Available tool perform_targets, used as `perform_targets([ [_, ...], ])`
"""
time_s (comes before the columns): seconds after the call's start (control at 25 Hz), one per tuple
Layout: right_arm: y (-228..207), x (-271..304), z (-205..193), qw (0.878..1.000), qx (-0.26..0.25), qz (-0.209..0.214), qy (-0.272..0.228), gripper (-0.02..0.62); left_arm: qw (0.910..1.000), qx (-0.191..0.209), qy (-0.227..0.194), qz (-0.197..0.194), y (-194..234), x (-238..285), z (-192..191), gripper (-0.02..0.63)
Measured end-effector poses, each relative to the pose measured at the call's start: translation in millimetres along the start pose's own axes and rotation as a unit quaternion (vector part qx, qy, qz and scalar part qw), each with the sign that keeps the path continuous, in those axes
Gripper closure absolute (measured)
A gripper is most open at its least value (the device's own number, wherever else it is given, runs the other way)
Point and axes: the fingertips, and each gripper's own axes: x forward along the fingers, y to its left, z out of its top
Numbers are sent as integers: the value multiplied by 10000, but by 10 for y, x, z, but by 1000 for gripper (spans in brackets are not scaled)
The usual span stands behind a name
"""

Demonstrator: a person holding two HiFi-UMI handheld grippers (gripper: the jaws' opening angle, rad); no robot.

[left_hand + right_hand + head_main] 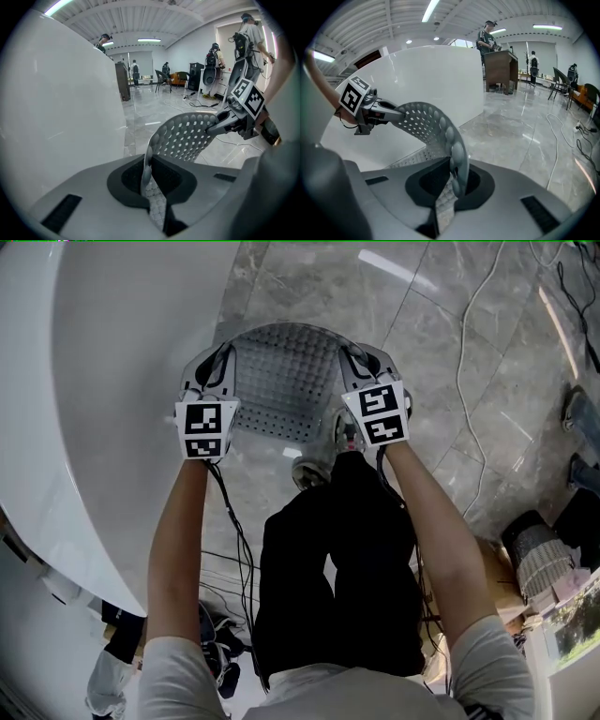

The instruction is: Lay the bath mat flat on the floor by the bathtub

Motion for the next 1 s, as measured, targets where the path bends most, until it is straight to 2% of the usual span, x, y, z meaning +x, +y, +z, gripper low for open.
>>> perform_targets([
  [0.2,-104,182,-39,9992,-293,1,-278,572,9978,599,-249,-129,75,225,2,575],
  [0.48,-189,395,-206,9976,-136,-221,-643,572,9960,690,-555,-146,37,460,-101,575],
  [0.68,-156,603,-334,9958,-339,-273,-809,572,9944,628,-849,-78,106,672,-216,575],
  [1.0,-389,969,-554,9896,-662,-498,-1173,572,9841,1278,-1206,-264,122,1135,-321,575],
])
